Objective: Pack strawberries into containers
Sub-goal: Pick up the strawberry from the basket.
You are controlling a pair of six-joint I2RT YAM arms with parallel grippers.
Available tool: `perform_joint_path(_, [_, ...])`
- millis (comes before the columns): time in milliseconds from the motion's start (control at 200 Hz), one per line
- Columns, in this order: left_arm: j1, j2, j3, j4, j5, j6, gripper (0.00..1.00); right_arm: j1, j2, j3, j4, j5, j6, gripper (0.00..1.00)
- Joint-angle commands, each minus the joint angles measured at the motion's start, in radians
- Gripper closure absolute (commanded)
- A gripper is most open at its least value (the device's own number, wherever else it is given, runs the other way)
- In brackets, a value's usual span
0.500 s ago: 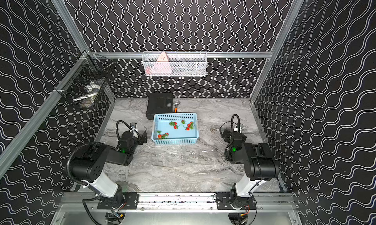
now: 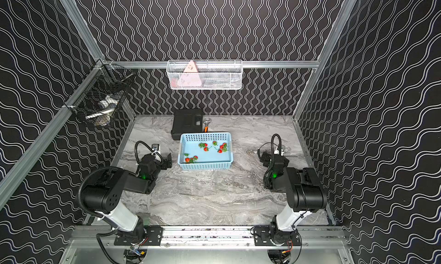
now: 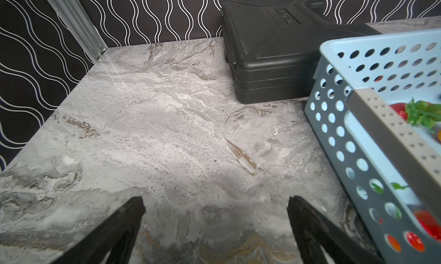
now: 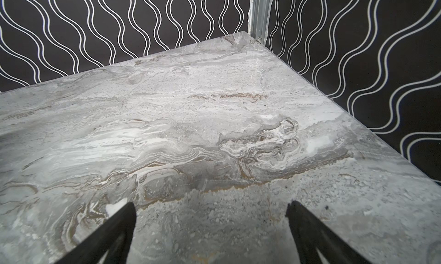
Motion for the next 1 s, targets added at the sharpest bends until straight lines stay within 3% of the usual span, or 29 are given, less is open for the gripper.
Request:
perform_joint_path(0, [0.003, 0.004, 0.007, 0.025, 0.01, -0.006, 0.01, 0.001, 0.001, 0.001, 0.03, 0.008, 0.005, 0.0])
perform_joint_path(270, [0.006, 0.003, 0.006, 0.026, 0.018, -0.008, 0.01, 0.0, 0.003, 0.003, 0.024, -0.002, 0.004, 0.0])
perform_joint_path(310, [0.007, 0.003, 0.005, 0.028, 0.018, -0.008, 0.07, 0.0, 0.002, 0.003, 0.026, -0.002, 0.003, 0.0])
perform_joint_path(375, [0.008, -0.014, 0.001, 0.031, 0.011, -0.009, 0.15, 0.001, -0.013, 0.008, 0.023, -0.036, -0.024, 0.13])
perform_joint_path(425, [0.006, -0.103, 0.017, -0.067, -0.006, -0.011, 0.22, 0.021, -0.076, 0.078, -0.178, -0.023, -0.049, 0.18])
perform_joint_path(490, [0.002, -0.223, 0.088, -0.283, -0.106, -0.046, 0.28, 0.04, -0.125, 0.279, -0.557, 0.032, -0.032, 0.2])
perform_joint_path(576, [0.001, -0.305, 0.161, -0.425, -0.201, -0.153, 0.28, 0.05, -0.09, 0.534, -0.822, -0.068, -0.097, 0.22])
perform_joint_path(676, [-0.004, -0.294, 0.32, -0.612, -0.155, -0.254, 0.3, 0.126, -0.004, 0.873, -1.191, -0.126, -0.138, 0.24])
perform_joint_path(736, [-0.017, -0.274, 0.428, -0.778, -0.163, -0.35, 0.3, 0.168, 0.036, 0.971, -1.293, -0.179, -0.185, 0.23])
perform_joint_path(831, [-0.017, -0.267, 0.533, -0.949, -0.056, -0.443, 0.3, 0.225, 0.082, 1.065, -1.436, -0.28, -0.234, 0.23])
perform_joint_path(996, [-0.012, -0.285, 0.633, -1.156, 0.195, -0.382, 0.26, 0.337, 0.118, 1.064, -1.463, -0.371, -0.267, 0.25])
